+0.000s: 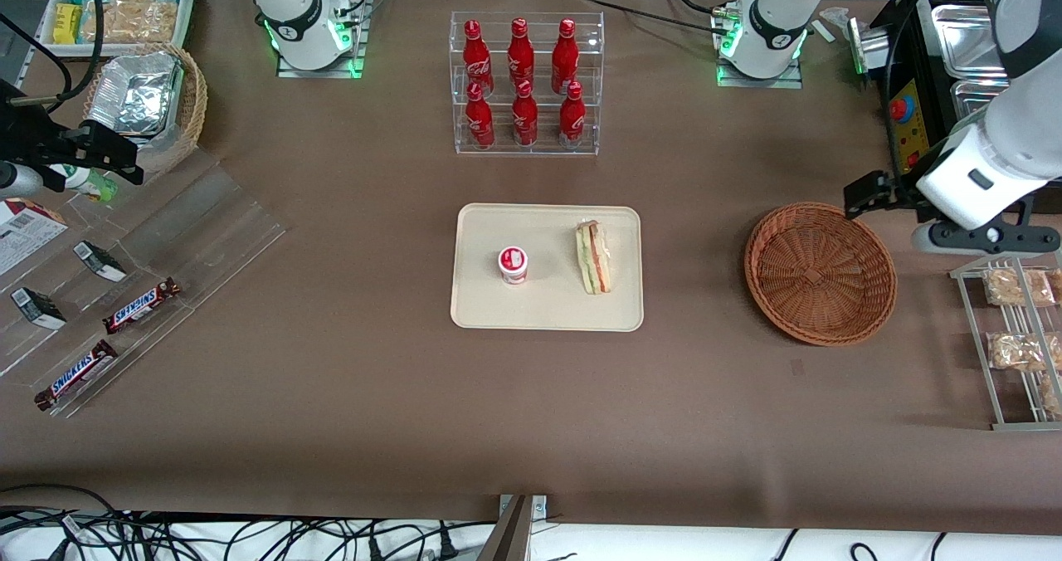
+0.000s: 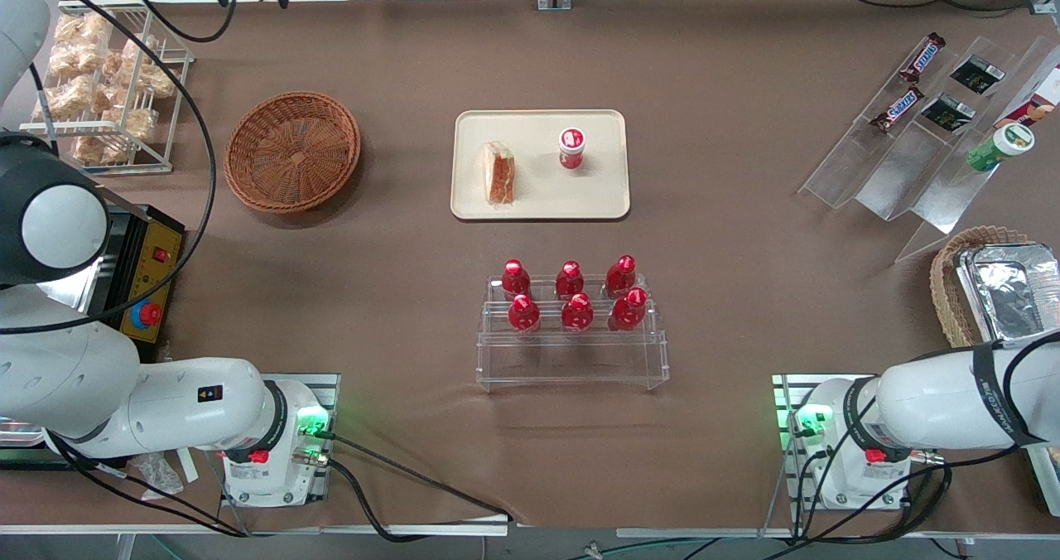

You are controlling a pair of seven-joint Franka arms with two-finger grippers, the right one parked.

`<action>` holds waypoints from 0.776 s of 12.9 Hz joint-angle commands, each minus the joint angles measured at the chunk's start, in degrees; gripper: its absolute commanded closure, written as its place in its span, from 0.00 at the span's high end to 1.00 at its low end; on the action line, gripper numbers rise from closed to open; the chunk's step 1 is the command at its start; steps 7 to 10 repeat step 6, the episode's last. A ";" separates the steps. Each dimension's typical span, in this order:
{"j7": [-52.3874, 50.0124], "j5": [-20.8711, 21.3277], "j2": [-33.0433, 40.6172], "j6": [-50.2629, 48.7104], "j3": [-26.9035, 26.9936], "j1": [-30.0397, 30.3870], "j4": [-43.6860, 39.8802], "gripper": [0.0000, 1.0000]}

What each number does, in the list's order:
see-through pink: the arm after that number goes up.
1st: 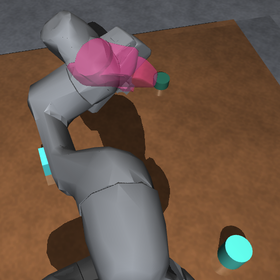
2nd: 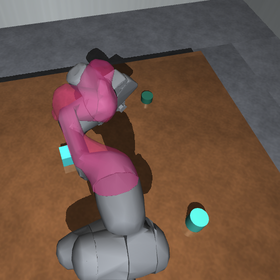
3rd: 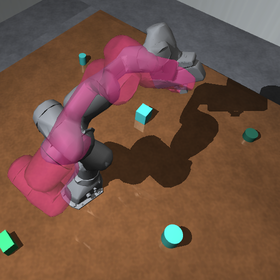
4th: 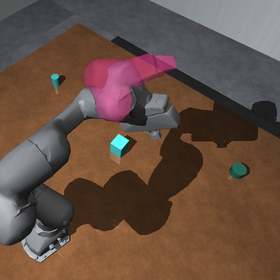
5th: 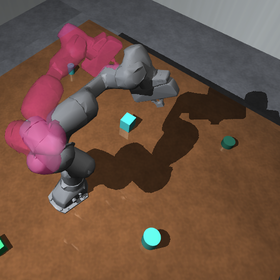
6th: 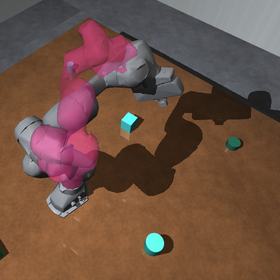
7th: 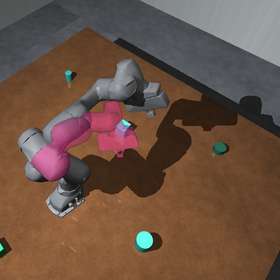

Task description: Place sandwich from basket to tray

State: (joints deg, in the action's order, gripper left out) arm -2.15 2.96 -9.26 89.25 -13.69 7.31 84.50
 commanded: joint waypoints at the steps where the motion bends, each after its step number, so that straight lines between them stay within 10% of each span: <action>1: 7.23 -1.38 3.72 -0.30 4.01 -1.76 2.94 1.00; 10: 12.79 -2.87 4.16 -0.39 5.25 -2.12 3.03 1.00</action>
